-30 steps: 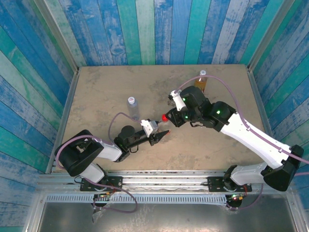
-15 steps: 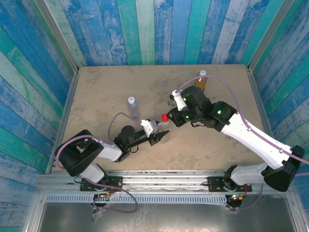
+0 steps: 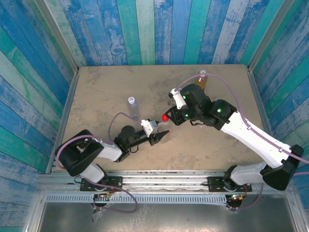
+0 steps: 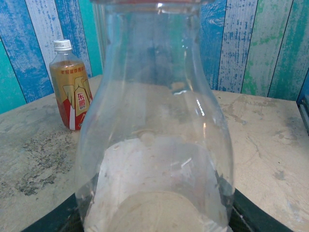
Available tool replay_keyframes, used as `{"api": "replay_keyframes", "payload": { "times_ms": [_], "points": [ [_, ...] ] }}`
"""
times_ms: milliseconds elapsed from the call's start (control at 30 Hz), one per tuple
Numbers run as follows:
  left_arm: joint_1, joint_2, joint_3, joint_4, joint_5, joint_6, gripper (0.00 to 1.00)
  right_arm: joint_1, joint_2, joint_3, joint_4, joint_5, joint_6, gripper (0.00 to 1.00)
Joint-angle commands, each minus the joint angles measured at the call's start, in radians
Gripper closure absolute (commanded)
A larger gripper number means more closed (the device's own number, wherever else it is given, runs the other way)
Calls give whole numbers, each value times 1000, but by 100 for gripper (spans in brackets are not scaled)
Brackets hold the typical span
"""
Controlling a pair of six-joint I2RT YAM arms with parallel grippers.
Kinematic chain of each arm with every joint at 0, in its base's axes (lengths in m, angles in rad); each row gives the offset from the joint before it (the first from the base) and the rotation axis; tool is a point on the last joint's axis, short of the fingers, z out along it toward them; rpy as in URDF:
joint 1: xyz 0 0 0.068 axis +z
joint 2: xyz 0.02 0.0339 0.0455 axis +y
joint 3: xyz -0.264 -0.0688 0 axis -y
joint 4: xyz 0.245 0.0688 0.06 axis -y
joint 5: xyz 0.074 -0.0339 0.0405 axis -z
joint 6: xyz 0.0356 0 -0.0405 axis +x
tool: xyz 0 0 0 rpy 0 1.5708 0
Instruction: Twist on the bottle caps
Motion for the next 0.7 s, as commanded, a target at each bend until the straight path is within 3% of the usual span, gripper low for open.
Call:
{"api": "replay_keyframes", "payload": {
  "times_ms": [0,367,533,667],
  "points": [
    [-2,52,-29,-196,-3,-10,47,-7,19,-28,-6,22,2,70],
    [-4,46,-35,-197,-5,-8,47,-6,43,21,-61,13,-15,73],
    [-3,46,-34,-196,-5,-6,47,-3,20,55,-57,-4,-95,52],
    [-3,45,-34,-203,-4,1,46,-2,-7,57,-58,-36,-276,41]
  ]
}}
